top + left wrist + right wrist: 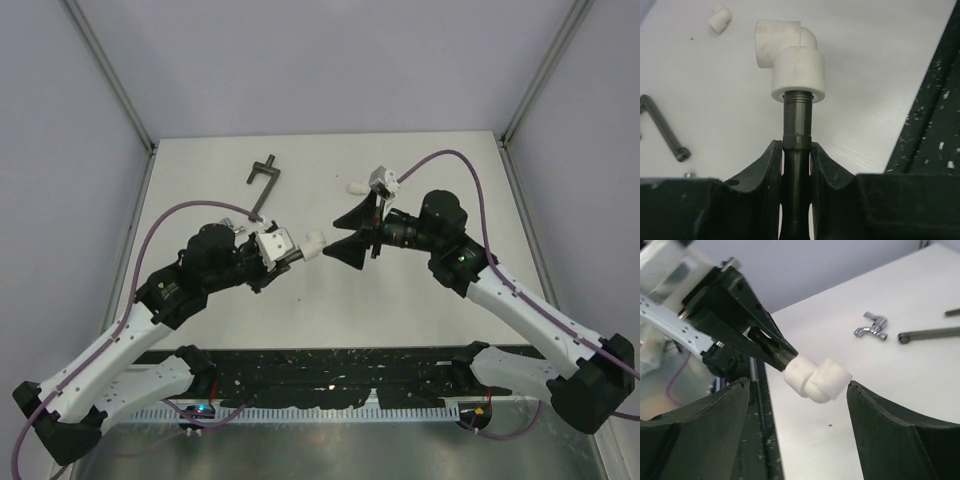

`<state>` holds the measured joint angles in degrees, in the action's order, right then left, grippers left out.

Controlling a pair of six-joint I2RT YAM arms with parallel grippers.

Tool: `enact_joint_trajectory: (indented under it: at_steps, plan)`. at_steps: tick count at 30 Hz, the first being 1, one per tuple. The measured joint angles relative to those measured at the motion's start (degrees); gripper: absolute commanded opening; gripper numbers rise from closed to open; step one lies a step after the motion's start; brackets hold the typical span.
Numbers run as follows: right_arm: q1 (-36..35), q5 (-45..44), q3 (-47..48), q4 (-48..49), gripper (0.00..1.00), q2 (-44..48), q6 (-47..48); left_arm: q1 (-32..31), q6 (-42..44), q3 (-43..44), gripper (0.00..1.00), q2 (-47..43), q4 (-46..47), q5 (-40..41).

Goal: Install the water faucets

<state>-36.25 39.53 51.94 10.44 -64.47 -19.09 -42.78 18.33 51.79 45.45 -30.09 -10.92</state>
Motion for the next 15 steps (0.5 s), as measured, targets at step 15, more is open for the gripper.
enact_joint_trajectory:
  at_steps: [15]
  plan:
    - [-0.63, 13.33, -0.74, -9.75, 0.82, 9.64, 42.97, 16.04, -24.68, 2.27, 0.0, 9.97, -0.04, -41.51]
